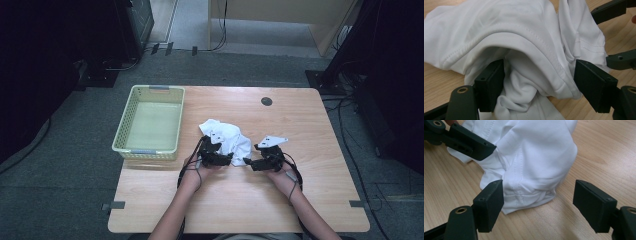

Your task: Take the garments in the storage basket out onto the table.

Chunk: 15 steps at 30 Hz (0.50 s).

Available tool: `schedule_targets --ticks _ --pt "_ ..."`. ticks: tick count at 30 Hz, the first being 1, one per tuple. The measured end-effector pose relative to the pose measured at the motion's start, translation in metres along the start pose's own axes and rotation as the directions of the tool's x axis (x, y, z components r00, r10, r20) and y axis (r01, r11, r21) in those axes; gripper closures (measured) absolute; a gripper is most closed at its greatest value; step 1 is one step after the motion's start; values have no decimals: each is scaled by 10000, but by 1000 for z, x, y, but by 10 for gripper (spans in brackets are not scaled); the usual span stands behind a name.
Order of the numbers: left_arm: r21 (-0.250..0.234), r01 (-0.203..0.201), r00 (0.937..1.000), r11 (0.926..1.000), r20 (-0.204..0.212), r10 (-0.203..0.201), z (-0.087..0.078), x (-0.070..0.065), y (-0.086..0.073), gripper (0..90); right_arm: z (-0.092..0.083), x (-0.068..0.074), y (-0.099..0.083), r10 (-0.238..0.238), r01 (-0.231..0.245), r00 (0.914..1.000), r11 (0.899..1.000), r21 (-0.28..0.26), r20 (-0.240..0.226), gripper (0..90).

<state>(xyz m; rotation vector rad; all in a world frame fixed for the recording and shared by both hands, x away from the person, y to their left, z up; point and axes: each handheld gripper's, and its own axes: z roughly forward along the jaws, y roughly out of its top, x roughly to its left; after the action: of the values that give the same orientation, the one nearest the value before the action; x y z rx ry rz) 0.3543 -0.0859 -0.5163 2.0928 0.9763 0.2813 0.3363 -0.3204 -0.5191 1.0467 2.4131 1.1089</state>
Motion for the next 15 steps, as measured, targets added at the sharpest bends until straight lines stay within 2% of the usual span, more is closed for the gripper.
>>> schedule_targets --ticks 3,9,15 --pt "16 -78 10000 10000 38 78 1 -2 0 255 -1 0 0 -35 35 10000 10000 -13 4 308" --pt "-1 -126 9999 9999 96 126 0 -3 1 256 0 -1 0 -12 12 10000 10000 -30 68 342" --pt "-20 -124 9999 9999 104 125 -1 -2 0 256 2 1 -1 -12 11 10000 9999 143 52 530"
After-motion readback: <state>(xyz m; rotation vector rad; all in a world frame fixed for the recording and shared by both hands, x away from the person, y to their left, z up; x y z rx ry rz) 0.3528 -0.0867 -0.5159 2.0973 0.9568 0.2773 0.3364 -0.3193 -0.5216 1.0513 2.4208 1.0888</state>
